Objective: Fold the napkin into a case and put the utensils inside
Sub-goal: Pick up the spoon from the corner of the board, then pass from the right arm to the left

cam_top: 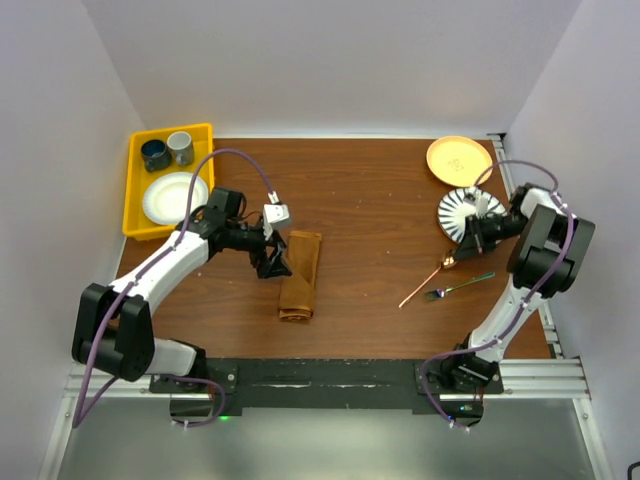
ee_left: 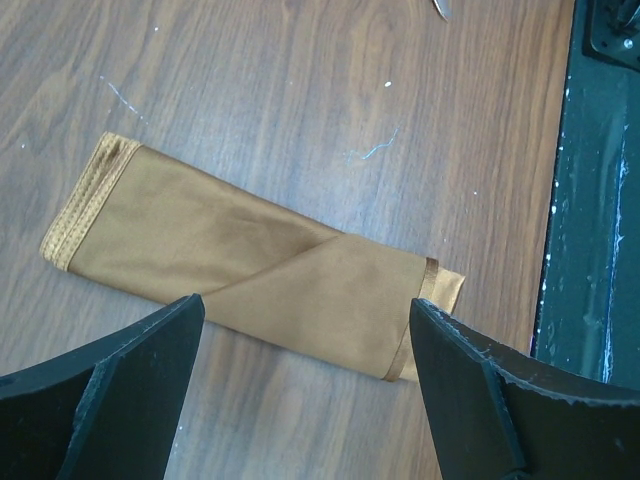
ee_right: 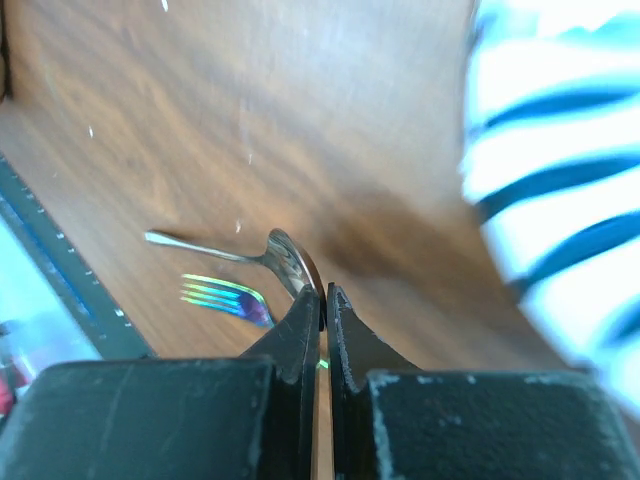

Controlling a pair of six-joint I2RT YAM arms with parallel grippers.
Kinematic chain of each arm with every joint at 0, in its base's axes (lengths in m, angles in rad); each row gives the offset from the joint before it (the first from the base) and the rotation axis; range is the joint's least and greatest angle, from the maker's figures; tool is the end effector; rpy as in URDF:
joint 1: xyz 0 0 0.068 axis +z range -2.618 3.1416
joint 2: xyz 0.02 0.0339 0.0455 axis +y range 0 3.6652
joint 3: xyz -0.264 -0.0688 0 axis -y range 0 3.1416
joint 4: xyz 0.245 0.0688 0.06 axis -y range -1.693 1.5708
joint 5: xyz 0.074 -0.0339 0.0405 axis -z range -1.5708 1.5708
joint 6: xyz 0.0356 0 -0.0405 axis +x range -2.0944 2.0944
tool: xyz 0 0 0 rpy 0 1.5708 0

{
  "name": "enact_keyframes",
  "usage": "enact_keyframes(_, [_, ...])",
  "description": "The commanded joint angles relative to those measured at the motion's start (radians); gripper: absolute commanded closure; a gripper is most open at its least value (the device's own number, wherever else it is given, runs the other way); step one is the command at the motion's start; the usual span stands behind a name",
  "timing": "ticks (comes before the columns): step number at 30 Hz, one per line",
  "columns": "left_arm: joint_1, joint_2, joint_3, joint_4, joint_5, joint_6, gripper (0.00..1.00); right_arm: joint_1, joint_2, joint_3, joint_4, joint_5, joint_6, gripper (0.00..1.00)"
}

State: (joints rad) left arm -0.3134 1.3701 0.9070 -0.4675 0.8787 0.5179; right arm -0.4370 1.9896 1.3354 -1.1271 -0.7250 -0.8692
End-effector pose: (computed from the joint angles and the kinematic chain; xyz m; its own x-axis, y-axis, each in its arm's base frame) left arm 0.2495 -0.1097 0.2389 -0.3489 0.4452 -0.8247 0.9288 0.2819 -0.2408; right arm 0.3156 -0.1213 0.1548 -0.9097 -0.2061 -0.3605 -0.3913 0.7160 0.5782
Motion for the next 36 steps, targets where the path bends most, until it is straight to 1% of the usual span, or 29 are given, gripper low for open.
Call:
enact_keyframes(1, [0.022,0.010,0.013,-0.028,0.017,0.054,0.12,0.093,0.012,0.220,-0.169,-0.037,-0.082,1.00])
enact_keyframes(2, [0.031,0.017,0.016,-0.029,0.019,0.056,0.12,0.115,0.020,0.291,-0.201,-0.042,-0.083,1.00])
enact_keyframes(4, [0.040,0.023,0.024,-0.042,0.026,0.062,0.12,0.180,0.057,0.376,-0.244,-0.057,-0.085,1.00])
enact_keyframes(5, [0.046,0.024,0.029,-0.046,0.028,0.062,0.11,0.201,0.075,0.474,-0.293,-0.091,-0.085,1.00])
enact_keyframes(6, [0.050,0.021,0.029,-0.043,0.016,0.060,0.10,0.219,0.093,0.528,-0.324,-0.108,-0.097,1.00])
enact_keyframes(7, [0.051,0.017,0.027,-0.042,0.006,0.060,0.09,0.263,0.125,0.579,-0.341,-0.128,-0.082,1.00])
enact_keyframes(8, [0.056,0.001,0.024,-0.040,-0.006,0.062,0.08,0.288,0.132,0.640,-0.336,-0.137,-0.071,1.00])
enact_keyframes(9, [0.057,-0.009,0.021,-0.039,-0.027,0.070,0.00,0.317,0.132,0.662,-0.335,-0.149,-0.071,1.00])
enact_keyframes(10, [0.059,-0.019,0.020,-0.036,-0.040,0.070,0.00,0.375,0.138,0.685,-0.335,-0.154,-0.073,1.00])
enact_keyframes(12, [0.068,-0.046,0.004,-0.028,-0.066,0.071,0.00,0.429,0.164,0.774,-0.335,-0.187,-0.047,1.00])
enact_keyframes(13, [0.073,-0.052,0.001,-0.026,-0.073,0.073,0.00,0.482,0.182,0.813,-0.335,-0.207,0.004,1.00])
enact_keyframes(14, [0.082,-0.057,-0.006,-0.020,-0.081,0.071,0.00,0.500,0.234,0.906,-0.335,-0.230,0.031,1.00])
enact_keyframes(15, [0.092,-0.060,-0.008,-0.010,-0.084,0.056,0.00,0.515,0.259,0.956,-0.335,-0.249,0.057,1.00])
enact_keyframes(16, [0.103,-0.057,-0.008,0.013,-0.078,0.048,0.00,0.529,0.288,1.002,-0.335,-0.284,0.103,1.00])
enact_keyframes(17, [0.131,-0.054,0.000,0.023,-0.063,0.047,0.00,0.556,0.329,1.084,-0.333,-0.293,0.120,1.00])
enact_keyframes(19, [0.157,-0.028,0.041,0.033,0.005,0.070,0.01,0.598,0.357,1.139,-0.332,-0.301,0.147,1.00])
enact_keyframes(21, [0.158,0.004,0.087,0.050,0.023,0.073,0.08,0.627,0.356,1.147,-0.323,-0.301,0.153,1.00])
enact_keyframes(22, [0.160,0.051,0.145,0.055,0.028,0.062,0.10,0.656,0.348,1.138,-0.316,-0.295,0.156,1.00])
enact_keyframes(23, [0.160,0.076,0.179,0.055,0.052,0.041,0.19,0.668,0.335,1.092,-0.291,-0.300,0.162,1.00])
enact_keyframes(25, [0.160,0.145,0.255,0.073,0.097,-0.008,0.31,0.695,0.278,1.032,-0.252,-0.321,0.199,1.00])
enact_keyframes(26, [0.158,0.164,0.269,0.091,0.132,-0.081,0.39,0.704,0.259,0.972,-0.209,-0.338,0.216,1.00])
enact_keyframes(27, [0.157,0.175,0.274,0.171,0.132,-0.131,0.41,0.713,0.221,0.946,-0.191,-0.337,0.243,1.00])
enact_keyframes(28, [0.151,0.190,0.267,0.222,0.128,-0.183,0.43,0.734,0.209,0.923,-0.177,-0.332,0.255,1.00])
enact_keyframes(29, [0.143,0.196,0.264,0.269,0.114,-0.265,0.43,0.744,0.196,0.885,-0.165,-0.330,0.260,1.00])
enact_keyframes(30, [0.136,0.205,0.265,0.324,0.108,-0.289,0.43,0.754,0.186,0.869,-0.160,-0.327,0.278,1.00])
enact_keyframes(33, [0.085,0.231,0.286,0.371,0.043,-0.364,0.43,0.788,0.169,0.823,-0.154,-0.330,0.308,1.00])
enact_keyframes(34, [0.061,0.234,0.282,0.385,0.033,-0.383,0.43,0.791,0.166,0.803,-0.148,-0.330,0.321,1.00])
enact_keyframes(35, [0.050,0.234,0.271,0.404,0.001,-0.434,0.42,0.793,0.167,0.795,-0.131,-0.332,0.338,1.00])
enact_keyframes(36, [0.040,0.230,0.259,0.447,-0.010,-0.455,0.41,0.796,0.169,0.789,-0.128,-0.338,0.361,1.00])
